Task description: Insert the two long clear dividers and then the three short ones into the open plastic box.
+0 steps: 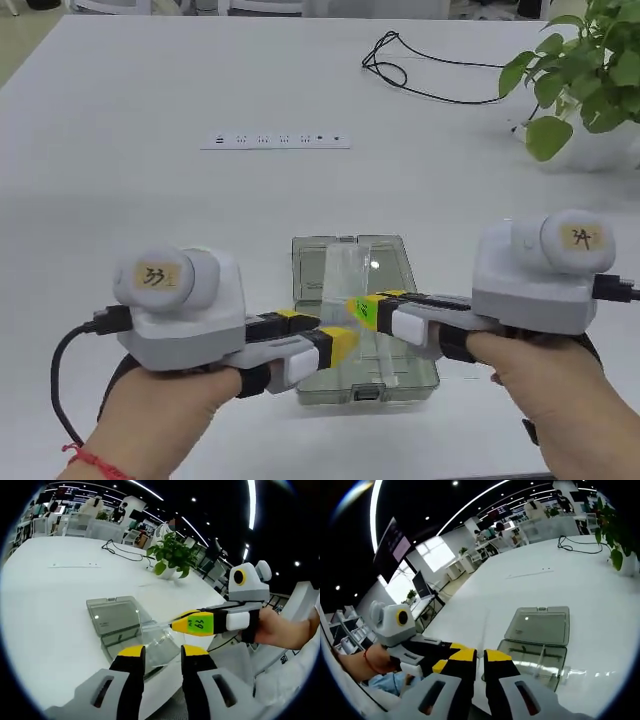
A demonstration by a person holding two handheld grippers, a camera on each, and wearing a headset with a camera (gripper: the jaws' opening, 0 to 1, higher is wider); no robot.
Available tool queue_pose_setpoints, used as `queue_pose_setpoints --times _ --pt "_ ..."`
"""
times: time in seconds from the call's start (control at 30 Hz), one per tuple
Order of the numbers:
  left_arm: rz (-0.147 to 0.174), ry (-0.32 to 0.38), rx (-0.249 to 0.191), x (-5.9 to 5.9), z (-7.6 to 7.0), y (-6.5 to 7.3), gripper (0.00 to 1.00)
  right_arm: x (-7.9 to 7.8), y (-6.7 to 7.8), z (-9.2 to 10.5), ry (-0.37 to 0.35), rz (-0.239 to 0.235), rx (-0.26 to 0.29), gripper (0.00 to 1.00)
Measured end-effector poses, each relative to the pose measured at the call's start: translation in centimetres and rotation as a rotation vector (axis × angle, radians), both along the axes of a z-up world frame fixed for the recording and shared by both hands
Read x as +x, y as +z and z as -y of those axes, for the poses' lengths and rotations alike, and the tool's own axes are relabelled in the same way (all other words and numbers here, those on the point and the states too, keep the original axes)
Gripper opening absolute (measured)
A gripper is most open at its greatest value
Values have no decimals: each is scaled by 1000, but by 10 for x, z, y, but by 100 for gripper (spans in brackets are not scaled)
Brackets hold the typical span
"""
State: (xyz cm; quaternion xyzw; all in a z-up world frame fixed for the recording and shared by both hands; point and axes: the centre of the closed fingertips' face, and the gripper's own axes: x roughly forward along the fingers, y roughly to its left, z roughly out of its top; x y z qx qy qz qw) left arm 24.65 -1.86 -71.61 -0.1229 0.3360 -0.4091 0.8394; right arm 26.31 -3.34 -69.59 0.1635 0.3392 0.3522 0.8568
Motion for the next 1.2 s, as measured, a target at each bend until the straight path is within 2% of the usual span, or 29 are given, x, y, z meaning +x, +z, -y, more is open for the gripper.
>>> queue_pose_setpoints --times 0.1,0.2,0.4,0.53,0.6,0.67,0.7,0.83,0.9,0.97,1.03,1.07,1.13,1.2 --pt "-21 -1 -32 -2 4 2 30 1 0 0 -3 1 -10 7" --pt "-1 -24 -19 -4 5 2 28 1 -1 1 -3 -6 -14 7" --pt "13 -39 -5 -4 -2 0 36 1 4 1 -19 -14 -9 7" --pt "34 -48 7 -3 -9 -1 41 3 6 2 -28 -18 -8 7" --pt "58 -68 22 -3 -13 -3 43 4 8 2 -30 -21 -8 7" --pt "65 -83 34 -5 -17 -5 46 5 8 3 -31 -28 -14 7" --pt "86 -99 43 -6 -19 -4 48 6 8 3 -34 -35 -14 7" --pt "120 -134 73 -7 -26 -7 54 13 8 5 -41 -50 -10 7" --pt "127 -145 88 -7 -30 -9 58 15 7 6 -47 -64 -26 7" --pt "166 -162 106 -5 -34 -10 62 16 4 6 -42 -80 -38 7" --pt "166 -171 118 -6 -38 -12 67 15 0 7 -40 -125 -59 7" --pt "165 -179 120 -7 -40 -14 68 13 -5 10 -38 -153 -88 7" --pt "181 -193 128 -8 -42 -15 71 15 -9 10 -43 -159 -123 7" --pt "186 -201 138 -9 -44 -17 76 13 -15 12 -47 -202 -157 7"
